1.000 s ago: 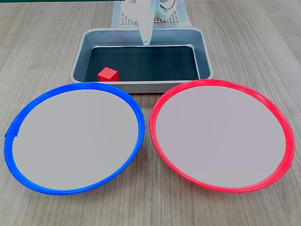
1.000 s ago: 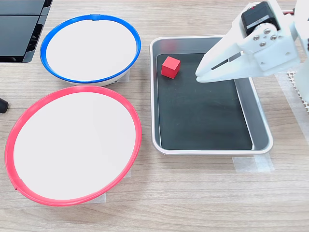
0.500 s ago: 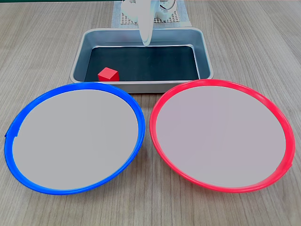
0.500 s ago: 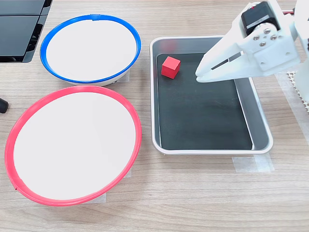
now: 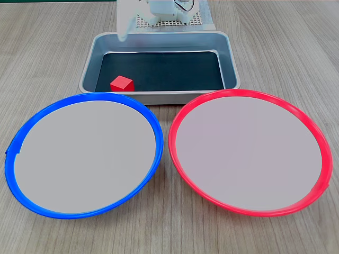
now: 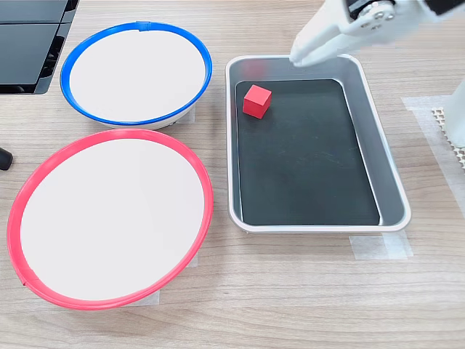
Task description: Move a red block from tray to red dish
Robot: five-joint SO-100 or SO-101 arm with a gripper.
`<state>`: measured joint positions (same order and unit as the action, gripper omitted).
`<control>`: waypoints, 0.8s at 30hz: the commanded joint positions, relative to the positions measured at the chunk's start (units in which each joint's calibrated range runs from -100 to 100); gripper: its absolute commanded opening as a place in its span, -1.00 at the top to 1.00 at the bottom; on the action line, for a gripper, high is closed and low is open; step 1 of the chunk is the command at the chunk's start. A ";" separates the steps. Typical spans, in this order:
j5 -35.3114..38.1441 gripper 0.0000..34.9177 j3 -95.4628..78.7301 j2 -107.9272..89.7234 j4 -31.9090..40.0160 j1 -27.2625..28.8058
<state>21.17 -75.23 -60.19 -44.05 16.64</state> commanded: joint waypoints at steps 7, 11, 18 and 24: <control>18.66 -0.09 12.73 27.56 7.36 4.21; 20.81 -0.11 11.37 31.83 12.72 3.17; 21.39 0.02 10.64 37.54 16.93 -0.03; 22.52 0.15 10.27 38.74 17.10 -1.25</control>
<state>42.86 -65.15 -21.65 -27.32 16.46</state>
